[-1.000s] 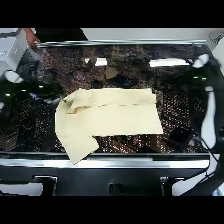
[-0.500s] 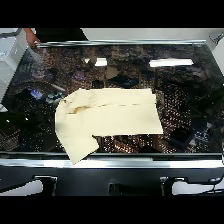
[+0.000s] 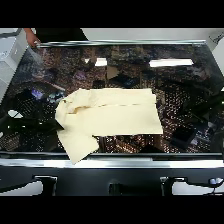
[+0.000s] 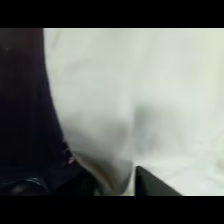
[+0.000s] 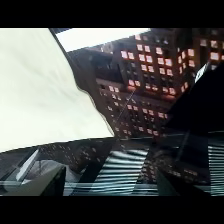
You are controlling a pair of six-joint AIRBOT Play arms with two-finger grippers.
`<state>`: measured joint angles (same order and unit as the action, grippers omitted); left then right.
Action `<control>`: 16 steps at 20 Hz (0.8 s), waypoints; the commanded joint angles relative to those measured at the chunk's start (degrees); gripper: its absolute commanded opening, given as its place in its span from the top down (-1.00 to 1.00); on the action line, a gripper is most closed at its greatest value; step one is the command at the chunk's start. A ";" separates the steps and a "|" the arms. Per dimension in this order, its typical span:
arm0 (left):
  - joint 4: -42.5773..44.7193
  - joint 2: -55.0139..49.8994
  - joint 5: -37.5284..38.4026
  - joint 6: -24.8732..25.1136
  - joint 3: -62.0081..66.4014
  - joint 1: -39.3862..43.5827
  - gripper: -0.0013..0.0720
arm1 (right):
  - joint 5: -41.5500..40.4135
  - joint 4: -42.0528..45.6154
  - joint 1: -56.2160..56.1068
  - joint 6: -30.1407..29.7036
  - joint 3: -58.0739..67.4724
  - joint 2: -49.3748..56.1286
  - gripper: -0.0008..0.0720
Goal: Fold the clothes and pants, and hang the long-sleeved shirts on hangers.
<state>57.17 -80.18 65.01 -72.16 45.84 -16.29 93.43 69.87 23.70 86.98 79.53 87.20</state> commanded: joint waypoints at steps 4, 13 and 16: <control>0.00 0.15 -0.57 0.20 0.72 0.72 0.88 | -3.65 2.99 -0.50 0.85 -5.68 -0.07 -0.76; -0.17 1.55 0.24 -1.33 2.14 0.57 0.88 | -16.35 -0.48 -12.76 -0.90 -18.60 3.65 -0.86; -0.20 1.57 1.09 -1.31 2.14 0.55 0.88 | -19.85 -4.83 -14.69 -0.90 -18.60 4.42 -0.73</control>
<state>57.08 -78.70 65.41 -73.28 47.92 -15.70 78.70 67.55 11.18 86.35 61.80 90.50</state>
